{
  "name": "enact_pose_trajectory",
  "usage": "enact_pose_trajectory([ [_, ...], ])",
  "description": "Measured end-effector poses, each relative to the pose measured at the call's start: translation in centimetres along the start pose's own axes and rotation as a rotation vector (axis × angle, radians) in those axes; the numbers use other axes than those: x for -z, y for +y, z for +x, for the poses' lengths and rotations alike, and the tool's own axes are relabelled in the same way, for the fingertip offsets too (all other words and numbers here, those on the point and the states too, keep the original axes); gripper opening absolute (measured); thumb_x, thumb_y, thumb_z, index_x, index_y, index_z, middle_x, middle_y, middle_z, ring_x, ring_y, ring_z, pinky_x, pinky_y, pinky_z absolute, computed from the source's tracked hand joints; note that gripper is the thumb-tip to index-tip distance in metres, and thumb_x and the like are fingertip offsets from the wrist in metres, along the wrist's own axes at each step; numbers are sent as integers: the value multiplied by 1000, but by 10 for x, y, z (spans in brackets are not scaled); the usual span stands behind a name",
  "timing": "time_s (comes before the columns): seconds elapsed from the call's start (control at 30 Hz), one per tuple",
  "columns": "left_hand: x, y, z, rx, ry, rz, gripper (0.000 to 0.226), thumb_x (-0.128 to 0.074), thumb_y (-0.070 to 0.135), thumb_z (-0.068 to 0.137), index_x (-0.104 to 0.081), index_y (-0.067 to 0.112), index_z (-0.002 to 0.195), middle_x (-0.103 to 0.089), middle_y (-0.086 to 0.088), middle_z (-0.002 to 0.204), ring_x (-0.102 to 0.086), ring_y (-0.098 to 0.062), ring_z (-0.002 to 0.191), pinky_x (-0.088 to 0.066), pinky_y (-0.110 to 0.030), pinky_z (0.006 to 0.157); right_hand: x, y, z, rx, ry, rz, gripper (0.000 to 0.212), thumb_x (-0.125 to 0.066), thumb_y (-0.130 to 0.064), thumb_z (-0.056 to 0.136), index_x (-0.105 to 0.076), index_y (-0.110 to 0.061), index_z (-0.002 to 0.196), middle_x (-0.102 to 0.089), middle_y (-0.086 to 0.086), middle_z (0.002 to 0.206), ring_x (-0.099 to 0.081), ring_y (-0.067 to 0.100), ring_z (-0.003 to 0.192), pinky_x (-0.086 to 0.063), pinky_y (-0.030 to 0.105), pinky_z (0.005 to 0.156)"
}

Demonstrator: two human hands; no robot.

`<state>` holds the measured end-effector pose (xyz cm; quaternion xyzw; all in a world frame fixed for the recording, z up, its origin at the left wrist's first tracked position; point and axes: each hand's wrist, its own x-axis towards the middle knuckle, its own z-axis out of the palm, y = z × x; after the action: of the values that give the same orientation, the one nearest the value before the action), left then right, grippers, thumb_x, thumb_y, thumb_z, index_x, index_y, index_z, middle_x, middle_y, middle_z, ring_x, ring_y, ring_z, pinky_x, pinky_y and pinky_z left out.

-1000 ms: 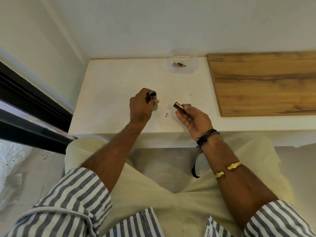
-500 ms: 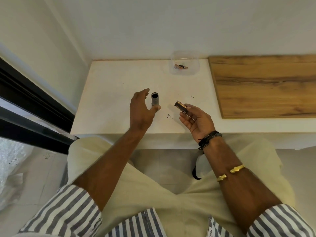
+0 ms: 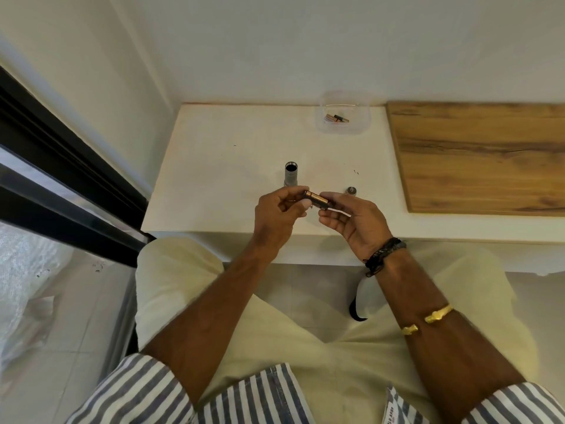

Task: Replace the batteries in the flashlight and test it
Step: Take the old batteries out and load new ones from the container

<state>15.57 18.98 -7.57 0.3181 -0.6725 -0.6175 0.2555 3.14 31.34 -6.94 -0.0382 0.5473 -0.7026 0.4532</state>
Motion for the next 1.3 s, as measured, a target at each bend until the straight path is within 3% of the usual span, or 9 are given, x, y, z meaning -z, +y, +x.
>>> enact_pose_trajectory([
  [0.23,0,-2,-1,-40,-3,104,28,-74,10,87,-73,10,115,-77,-2,100,-73,-11,90,-60,-30,86,1,0,0,-7,93,-247,21,-69,-27,94,-80,-11,103,-79,10,105,-75,23,88,-63,30,68],
  [0.4,-4,-5,-5,-128,-56,237,29,-74,9,87,-72,10,116,-72,9,98,-69,7,88,-51,-7,80,-3,5,0,31,110,-406,10,-76,-18,90,-79,-12,97,-79,5,87,-73,22,84,-62,30,68],
  [0.57,-4,-9,-4,-188,-51,296,28,-75,7,86,-73,8,114,-70,7,100,-67,9,88,-51,-7,79,-3,6,1,36,119,-412,10,-76,-14,89,-79,-7,97,-78,12,90,-73,25,85,-64,38,82],
  [0.77,-4,-13,-5,-242,-79,351,29,-77,7,84,-74,9,113,-73,-1,104,-65,9,87,-52,-8,80,-2,10,3,13,118,-409,8,-77,-12,88,-78,-7,93,-77,15,95,-74,25,89,-63,39,85],
  [0.9,-3,-17,-6,-274,-108,413,31,-79,8,82,-74,10,113,-72,-4,104,-65,0,86,-51,-6,80,-2,11,3,-28,122,-397,3,-75,-8,87,-77,-7,89,-77,16,98,-75,33,98,-64,36,84],
  [1.07,-3,-17,-7,-334,-153,494,30,-79,12,82,-75,14,111,-73,-2,100,-68,-11,89,-56,-16,81,-4,11,3,-61,137,-367,4,-71,0,87,-74,-1,90,-73,26,109,-72,38,105,-62,40,87],
  [1.2,-4,-17,-7,-321,-130,473,30,-78,10,82,-74,13,112,-72,-3,101,-66,-5,85,-51,-5,78,-6,9,-1,-68,109,-259,7,-69,2,89,-70,-4,92,-73,23,106,-73,33,98,-64,37,82],
  [1.3,-4,-18,-5,-282,-97,446,29,-79,10,83,-74,13,111,-73,-3,101,-65,1,82,-50,-4,78,-6,9,-2,-61,92,-198,8,-68,3,89,-70,-4,90,-73,20,98,-74,30,91,-65,33,76],
])
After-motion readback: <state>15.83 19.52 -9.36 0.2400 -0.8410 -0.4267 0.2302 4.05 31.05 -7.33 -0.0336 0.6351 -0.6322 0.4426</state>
